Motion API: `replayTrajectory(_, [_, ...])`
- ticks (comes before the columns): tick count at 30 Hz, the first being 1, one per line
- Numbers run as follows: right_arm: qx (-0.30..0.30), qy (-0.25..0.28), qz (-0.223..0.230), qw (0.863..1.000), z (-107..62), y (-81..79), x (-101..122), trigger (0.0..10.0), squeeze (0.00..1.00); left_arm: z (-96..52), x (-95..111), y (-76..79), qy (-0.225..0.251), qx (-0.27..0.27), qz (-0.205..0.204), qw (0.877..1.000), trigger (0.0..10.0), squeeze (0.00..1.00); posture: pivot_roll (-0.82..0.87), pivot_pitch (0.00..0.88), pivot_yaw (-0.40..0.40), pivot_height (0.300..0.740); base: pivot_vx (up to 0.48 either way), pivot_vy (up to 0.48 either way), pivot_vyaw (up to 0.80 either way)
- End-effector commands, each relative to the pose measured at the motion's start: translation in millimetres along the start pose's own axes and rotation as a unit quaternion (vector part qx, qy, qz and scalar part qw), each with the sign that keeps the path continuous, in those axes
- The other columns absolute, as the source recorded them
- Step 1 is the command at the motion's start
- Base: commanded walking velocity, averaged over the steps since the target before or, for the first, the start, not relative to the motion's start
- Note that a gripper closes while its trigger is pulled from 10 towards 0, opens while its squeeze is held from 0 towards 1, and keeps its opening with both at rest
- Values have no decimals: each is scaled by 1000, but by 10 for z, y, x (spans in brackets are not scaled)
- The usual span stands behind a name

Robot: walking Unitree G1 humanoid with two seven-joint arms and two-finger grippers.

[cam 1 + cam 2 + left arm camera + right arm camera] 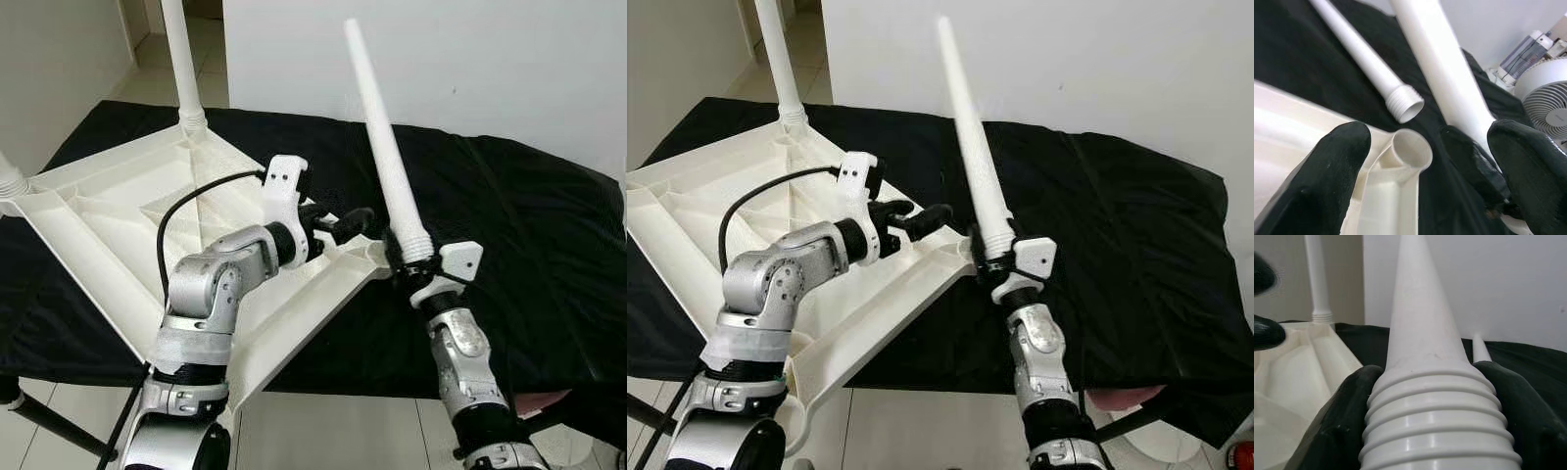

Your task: Building children table

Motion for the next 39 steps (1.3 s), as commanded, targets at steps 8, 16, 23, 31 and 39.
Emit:
replayTrajectory(8, [45,9,-17,999,14,-225,86,10000,0,115,49,30,-12,-11,-29,999,10000,0,-26,0,-88,740,0,0,0])
replayTrajectory(16, [56,11,-21,998,11,-267,99,10000,0,131,66,37,-12,-13,-33,999,10000,0,-26,0,-88,740,0,0,0])
replayTrajectory(23, [118,15,-34,992,-114,-558,134,10000,0,189,166,28,-19,-22,-73,997,10000,0,-28,0,-78,740,0,0,0])
replayTrajectory(31, [135,10,-39,990,-214,-691,126,10000,0,207,333,-91,-16,-15,-109,994,10000,0,-34,0,-62,740,0,0,0])
replayTrajectory(39, [133,0,-55,990,-338,-669,129,10000,0,199,507,-268,-1,13,-136,991,10000,0,-43,0,-46,740,0,0,0])
Point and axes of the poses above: a point about 5 cm out from each wrist's last joint towards the gripper, its own z axis pointing out of the wrist towards the gripper, its own x axis along the axis of the wrist's last joint, y = z × x, the point moved 3 cm from there along z, pointing out of the wrist towards the gripper
